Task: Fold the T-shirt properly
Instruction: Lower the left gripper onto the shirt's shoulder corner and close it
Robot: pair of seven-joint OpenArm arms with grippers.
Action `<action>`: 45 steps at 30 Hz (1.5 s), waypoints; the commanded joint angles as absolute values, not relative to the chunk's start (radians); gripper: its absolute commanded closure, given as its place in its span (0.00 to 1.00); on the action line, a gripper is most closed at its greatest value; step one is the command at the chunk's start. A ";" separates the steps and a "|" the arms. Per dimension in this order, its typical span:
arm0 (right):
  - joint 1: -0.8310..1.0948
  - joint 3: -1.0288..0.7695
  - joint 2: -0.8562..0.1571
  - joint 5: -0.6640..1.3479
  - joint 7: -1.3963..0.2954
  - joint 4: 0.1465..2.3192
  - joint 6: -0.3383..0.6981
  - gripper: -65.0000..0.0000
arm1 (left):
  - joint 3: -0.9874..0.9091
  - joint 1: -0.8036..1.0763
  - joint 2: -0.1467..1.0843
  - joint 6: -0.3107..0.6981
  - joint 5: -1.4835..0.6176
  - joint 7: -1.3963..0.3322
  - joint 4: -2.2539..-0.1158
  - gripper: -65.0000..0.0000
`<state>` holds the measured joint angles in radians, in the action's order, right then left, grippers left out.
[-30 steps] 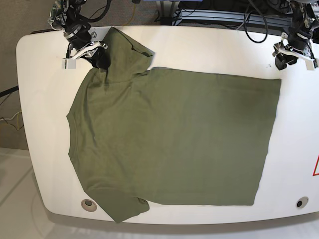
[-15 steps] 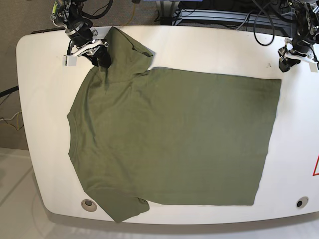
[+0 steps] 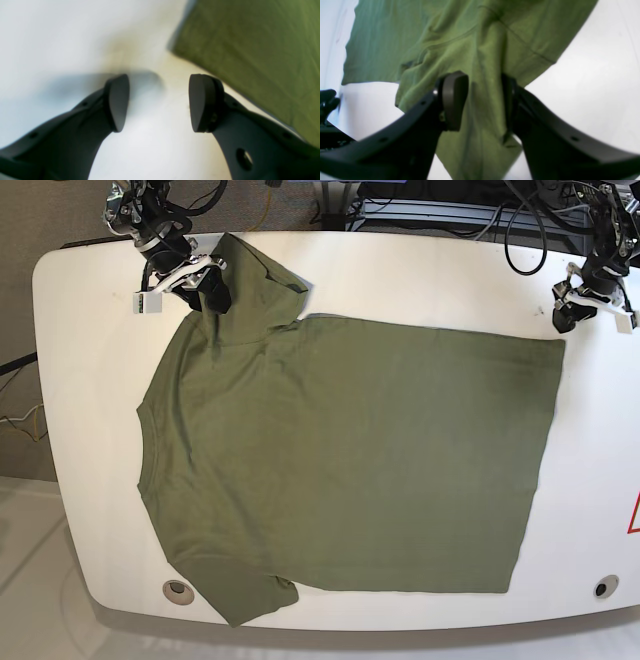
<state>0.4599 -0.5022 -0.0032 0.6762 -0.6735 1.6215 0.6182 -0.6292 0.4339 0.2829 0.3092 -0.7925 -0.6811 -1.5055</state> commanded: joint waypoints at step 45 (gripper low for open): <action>0.458 -0.523 0.004 0.644 -0.709 1.616 0.624 1.00 | -0.578 0.380 0.213 0.397 -0.759 -0.665 -1.442 0.60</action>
